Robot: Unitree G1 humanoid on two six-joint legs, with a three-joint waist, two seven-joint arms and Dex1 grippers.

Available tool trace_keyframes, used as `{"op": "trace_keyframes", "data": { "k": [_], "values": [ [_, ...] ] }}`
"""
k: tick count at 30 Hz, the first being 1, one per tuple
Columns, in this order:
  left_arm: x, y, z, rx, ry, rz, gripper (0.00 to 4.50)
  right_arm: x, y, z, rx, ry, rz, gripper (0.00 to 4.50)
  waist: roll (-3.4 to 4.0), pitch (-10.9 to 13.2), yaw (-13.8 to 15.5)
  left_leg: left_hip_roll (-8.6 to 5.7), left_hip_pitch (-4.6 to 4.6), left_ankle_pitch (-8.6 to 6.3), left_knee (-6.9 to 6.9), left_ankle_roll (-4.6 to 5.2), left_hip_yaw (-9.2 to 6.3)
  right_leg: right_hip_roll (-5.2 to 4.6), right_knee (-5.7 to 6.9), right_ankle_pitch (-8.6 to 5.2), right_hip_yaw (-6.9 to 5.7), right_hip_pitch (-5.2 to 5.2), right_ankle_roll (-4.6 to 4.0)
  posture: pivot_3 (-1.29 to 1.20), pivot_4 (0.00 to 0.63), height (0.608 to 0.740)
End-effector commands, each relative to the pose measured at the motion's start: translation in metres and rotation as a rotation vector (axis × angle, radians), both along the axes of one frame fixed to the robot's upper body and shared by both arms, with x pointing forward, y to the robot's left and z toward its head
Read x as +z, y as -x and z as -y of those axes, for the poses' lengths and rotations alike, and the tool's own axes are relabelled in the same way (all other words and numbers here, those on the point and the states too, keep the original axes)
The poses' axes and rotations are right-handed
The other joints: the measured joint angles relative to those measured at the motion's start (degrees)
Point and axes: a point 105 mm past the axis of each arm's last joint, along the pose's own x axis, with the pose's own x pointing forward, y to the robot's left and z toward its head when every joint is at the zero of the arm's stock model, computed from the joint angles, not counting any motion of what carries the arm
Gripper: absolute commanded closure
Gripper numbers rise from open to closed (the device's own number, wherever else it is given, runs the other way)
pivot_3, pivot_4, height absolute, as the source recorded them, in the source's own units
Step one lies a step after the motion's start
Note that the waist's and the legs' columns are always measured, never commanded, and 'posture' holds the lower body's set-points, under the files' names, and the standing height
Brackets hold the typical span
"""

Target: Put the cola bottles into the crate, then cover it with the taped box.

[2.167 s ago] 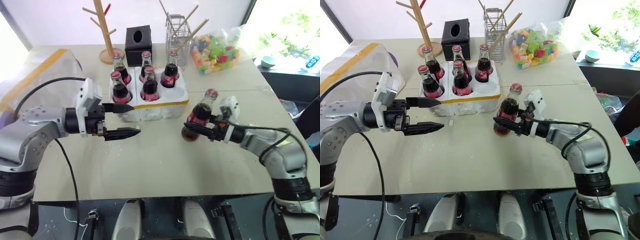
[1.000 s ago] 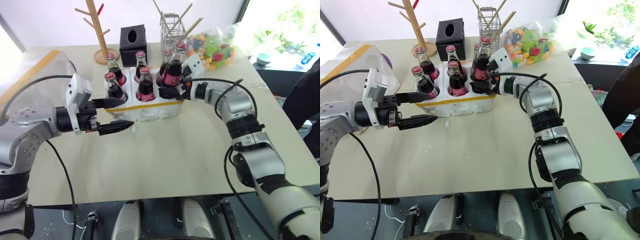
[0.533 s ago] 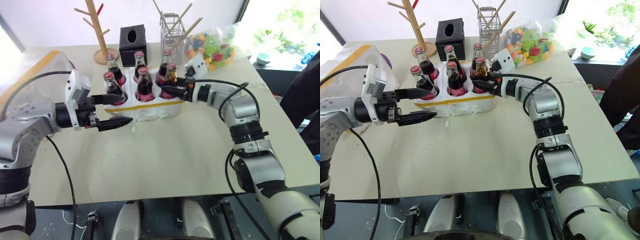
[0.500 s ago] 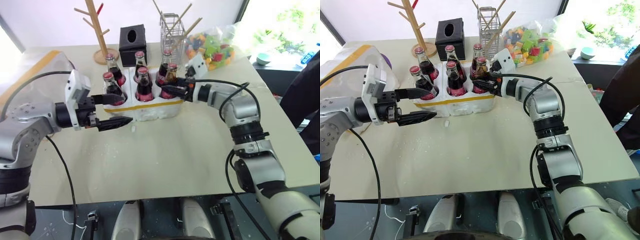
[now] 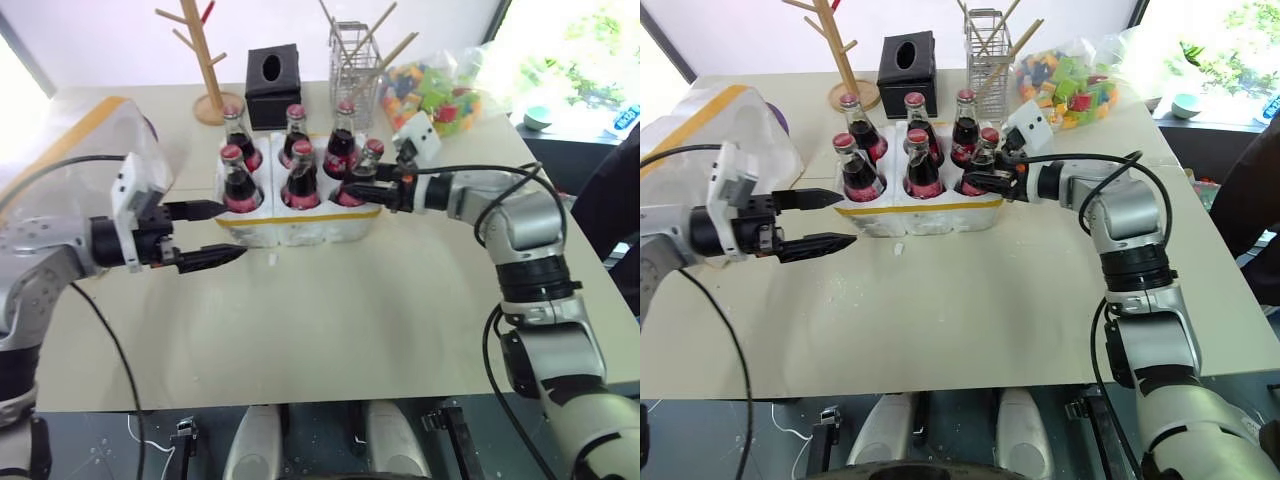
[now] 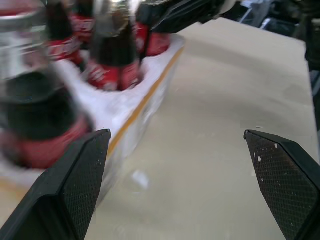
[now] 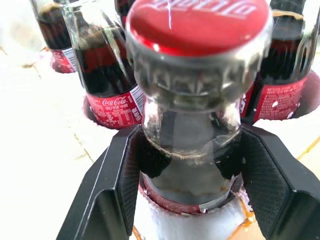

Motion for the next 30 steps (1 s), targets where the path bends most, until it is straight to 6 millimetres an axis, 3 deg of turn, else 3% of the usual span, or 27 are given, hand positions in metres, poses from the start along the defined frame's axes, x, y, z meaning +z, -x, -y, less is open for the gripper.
{"op": "trace_keyframes", "data": {
  "k": [1,3,4,9,12,18,21,25,30],
  "values": [
    [0.016,0.006,-0.013,0.042,-0.012,0.065,0.0,0.016,0.013,-0.006,0.076,-0.053,0.029,1.18,0.0,0.0,0.09,0.0,0.0,0.0,0.0,0.0,0.0,0.0,-0.12,0.0,0.0,0.0,0.0,0.0,0.15,0.74],
    [0.018,0.007,-0.016,0.058,-0.008,0.073,0.0,0.016,0.009,-0.007,0.055,-0.06,0.045,0.23,0.0,0.0,-0.06,0.0,0.04,0.0,0.01,0.0,0.0,0.0,-0.13,0.0,0.0,0.04,0.0,0.0,0.15,0.74],
    [0.018,0.007,-0.016,0.062,-0.007,0.076,0.0,0.016,0.007,-0.008,0.046,-0.065,0.049,0.07,0.0,0.0,-0.2,0.0,0.06,0.0,0.05,-0.01,0.01,0.01,-0.09,0.01,0.0,0.04,0.0,0.0,0.15,0.74],
    [0.017,0.011,-0.016,0.066,-0.011,0.071,0.0,0.015,0.005,-0.011,0.047,-0.066,0.045,0.07,0.0,-0.01,-0.63,0.03,0.23,0.1,0.12,-0.16,0.0,0.04,0.18,-0.04,0.01,0.06,-0.23,0.0,0.15,0.74],
    [0.016,0.019,-0.03,0.113,-0.053,0.058,0.0,0.013,0.015,-0.001,0.076,-0.014,0.038,0.07,0.0,0.0,-1.26,0.04,0.25,0.11,0.12,-0.16,-0.02,0.06,0.22,-0.01,0.03,0.06,-0.19,0.0,0.15,0.74],
    [0.022,0.047,-0.094,0.307,-0.234,0.015,0.0,0.027,0.061,0.05,0.161,0.117,0.048,0.07,0.04,0.03,-1.39,0.04,0.17,0.07,-0.02,-0.12,0.0,0.04,0.14,-0.08,0.02,-0.04,-0.22,0.0,0.15,0.74],
    [0.027,0.063,-0.158,0.516,-0.387,-0.053,0.0,0.046,0.094,0.069,0.236,0.153,0.069,0.07,0.12,0.06,-1.38,0.05,0.19,0.06,-0.05,-0.13,0.06,0.02,0.11,-0.21,0.01,-0.08,-0.38,0.0,0.15,0.74],
    [0.034,0.075,-0.21,0.659,-0.504,-0.15,0.0,0.06,0.126,0.072,0.339,0.161,0.089,0.07,0.04,0.02,-1.5,0.17,0.45,0.03,-0.06,-0.17,0.12,0.05,0.14,-0.46,-0.01,-0.02,-0.48,0.0,0.15,0.74],
    [0.032,0.076,-0.246,0.754,-0.564,-0.292,0.0,0.061,0.139,0.064,0.377,0.142,0.109,0.07,0.08,0.03,-1.4,0.24,0.49,-0.1,-0.1,-0.39,0.3,-0.16,0.05,-0.41,-0.05,-0.06,-0.56,0.0,0.15,0.74]
  ]
}}
